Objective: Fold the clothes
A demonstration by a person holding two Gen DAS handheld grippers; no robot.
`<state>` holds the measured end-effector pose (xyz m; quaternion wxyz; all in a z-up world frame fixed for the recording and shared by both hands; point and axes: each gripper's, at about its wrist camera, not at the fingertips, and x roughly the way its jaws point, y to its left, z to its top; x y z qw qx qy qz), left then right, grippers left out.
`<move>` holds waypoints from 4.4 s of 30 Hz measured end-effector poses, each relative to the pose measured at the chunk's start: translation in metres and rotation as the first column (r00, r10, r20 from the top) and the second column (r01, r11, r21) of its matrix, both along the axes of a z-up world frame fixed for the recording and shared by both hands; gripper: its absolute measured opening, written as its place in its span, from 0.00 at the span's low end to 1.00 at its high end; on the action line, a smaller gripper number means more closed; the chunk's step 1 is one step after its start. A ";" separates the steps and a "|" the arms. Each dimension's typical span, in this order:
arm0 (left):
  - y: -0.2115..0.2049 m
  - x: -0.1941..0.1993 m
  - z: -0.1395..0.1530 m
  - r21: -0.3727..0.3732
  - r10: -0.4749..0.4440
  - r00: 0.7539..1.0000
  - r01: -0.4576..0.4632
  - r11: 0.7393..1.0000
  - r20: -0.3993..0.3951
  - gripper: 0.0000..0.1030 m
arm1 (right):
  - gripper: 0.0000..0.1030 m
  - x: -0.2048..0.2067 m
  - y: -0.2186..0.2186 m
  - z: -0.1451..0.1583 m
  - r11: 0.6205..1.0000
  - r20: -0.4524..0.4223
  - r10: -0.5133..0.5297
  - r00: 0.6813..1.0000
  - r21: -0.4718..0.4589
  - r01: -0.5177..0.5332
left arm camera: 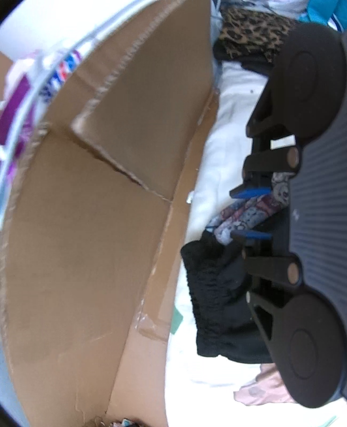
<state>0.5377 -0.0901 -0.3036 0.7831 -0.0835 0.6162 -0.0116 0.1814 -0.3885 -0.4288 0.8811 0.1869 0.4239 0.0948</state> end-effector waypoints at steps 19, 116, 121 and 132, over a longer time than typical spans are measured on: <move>-0.007 -0.003 -0.042 0.097 -0.017 0.998 0.022 0.995 -0.053 0.06 | 0.00 0.004 0.003 -0.003 1.000 -0.014 0.010 1.000 -0.024 -0.010; -0.101 -0.069 -0.080 0.094 -0.565 0.817 0.576 0.812 -0.116 0.21 | 0.22 -0.026 -0.001 0.001 0.995 -0.082 -0.084 0.993 -0.056 0.079; -0.102 -0.068 -0.080 0.094 -0.572 0.814 0.580 0.809 -0.102 0.21 | 0.20 -0.030 -0.007 0.001 0.995 -0.105 -0.087 0.991 -0.049 0.082; -0.086 -0.068 -0.065 0.040 -0.525 0.849 0.528 0.848 -0.065 0.35 | 0.20 -0.056 -0.047 0.016 0.993 -0.205 -0.062 0.977 0.089 0.082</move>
